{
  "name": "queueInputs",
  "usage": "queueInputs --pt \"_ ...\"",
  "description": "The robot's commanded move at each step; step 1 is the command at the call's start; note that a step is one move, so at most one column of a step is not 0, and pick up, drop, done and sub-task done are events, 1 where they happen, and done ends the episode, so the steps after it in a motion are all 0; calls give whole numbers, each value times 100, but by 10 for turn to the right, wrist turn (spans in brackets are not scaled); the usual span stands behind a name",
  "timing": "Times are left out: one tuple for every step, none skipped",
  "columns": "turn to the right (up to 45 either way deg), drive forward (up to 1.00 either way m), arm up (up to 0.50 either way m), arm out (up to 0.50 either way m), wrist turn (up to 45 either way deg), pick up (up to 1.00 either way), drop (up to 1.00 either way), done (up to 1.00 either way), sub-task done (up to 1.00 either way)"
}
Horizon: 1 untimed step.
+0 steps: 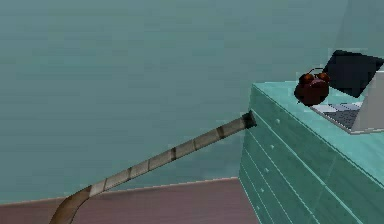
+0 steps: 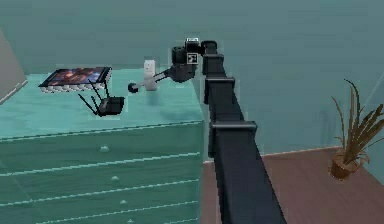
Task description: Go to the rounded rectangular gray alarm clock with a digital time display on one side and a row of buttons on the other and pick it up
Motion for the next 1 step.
queueInputs --pt "0 0 0 0 0 0 0 100 0"
